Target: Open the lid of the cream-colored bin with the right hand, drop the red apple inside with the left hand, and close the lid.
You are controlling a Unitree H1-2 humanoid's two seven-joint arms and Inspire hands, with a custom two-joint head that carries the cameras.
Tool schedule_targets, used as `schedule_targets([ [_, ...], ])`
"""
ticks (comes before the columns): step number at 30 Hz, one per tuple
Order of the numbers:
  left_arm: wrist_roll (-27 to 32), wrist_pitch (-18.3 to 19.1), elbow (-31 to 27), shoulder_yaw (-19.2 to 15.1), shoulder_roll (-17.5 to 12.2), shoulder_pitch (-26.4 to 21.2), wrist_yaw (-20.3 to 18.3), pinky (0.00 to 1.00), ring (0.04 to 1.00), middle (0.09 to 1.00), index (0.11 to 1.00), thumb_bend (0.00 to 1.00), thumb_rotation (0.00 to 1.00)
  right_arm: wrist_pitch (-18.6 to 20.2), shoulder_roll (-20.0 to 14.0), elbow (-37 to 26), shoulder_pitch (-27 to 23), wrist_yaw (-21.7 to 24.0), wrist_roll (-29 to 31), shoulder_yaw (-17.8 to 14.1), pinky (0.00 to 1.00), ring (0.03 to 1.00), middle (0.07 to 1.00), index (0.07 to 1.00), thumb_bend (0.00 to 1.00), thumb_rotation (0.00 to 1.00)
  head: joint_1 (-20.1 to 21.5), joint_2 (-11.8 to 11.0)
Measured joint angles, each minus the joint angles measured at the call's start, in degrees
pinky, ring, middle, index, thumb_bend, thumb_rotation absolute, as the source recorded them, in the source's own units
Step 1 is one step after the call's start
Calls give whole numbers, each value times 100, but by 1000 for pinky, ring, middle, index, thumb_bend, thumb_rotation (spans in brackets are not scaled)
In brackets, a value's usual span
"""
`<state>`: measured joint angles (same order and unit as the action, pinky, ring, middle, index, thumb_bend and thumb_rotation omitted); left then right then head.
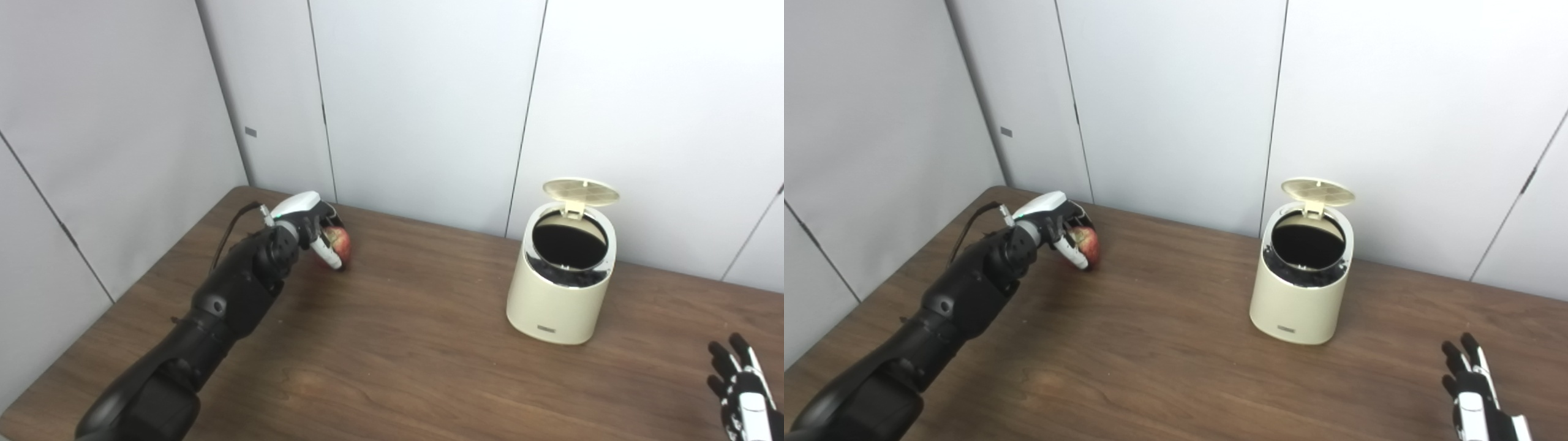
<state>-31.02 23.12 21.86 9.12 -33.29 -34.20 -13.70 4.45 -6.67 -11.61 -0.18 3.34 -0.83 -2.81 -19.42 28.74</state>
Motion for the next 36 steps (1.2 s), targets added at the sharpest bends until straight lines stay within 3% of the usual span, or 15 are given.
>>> schedule_targets([
  [11,-68,-167,-147,0,45,43,538,475,443,501,475,503,0,-208,-41,262,-5,1,-136,2,905,948,923,974,467,1000,105,26],
  [19,-112,-82,-862,-110,113,413,660,469,440,498,480,503,0,-304,-46,460,-4,6,-101,-2,902,942,922,965,470,1000,351,62],
  [23,-52,-62,-1693,-486,447,730,1031,347,412,494,476,478,0,-366,-43,561,-21,4,-117,4,901,941,920,962,472,1000,606,44],
  [26,-12,-183,-2171,-666,830,947,1368,340,419,505,467,475,0,-463,-42,618,-31,-5,-164,10,910,943,919,963,496,1000,808,44],
  [30,-54,-292,-2405,-634,1195,1253,1588,332,425,509,482,475,0,-549,9,716,-83,-60,-214,26,908,944,917,955,531,1000,975,44],
  [36,-307,-840,-2662,-427,1432,1564,1878,317,408,484,500,474,0,-690,41,806,-110,-216,-472,59,887,926,908,933,531,1000,1274,35],
])
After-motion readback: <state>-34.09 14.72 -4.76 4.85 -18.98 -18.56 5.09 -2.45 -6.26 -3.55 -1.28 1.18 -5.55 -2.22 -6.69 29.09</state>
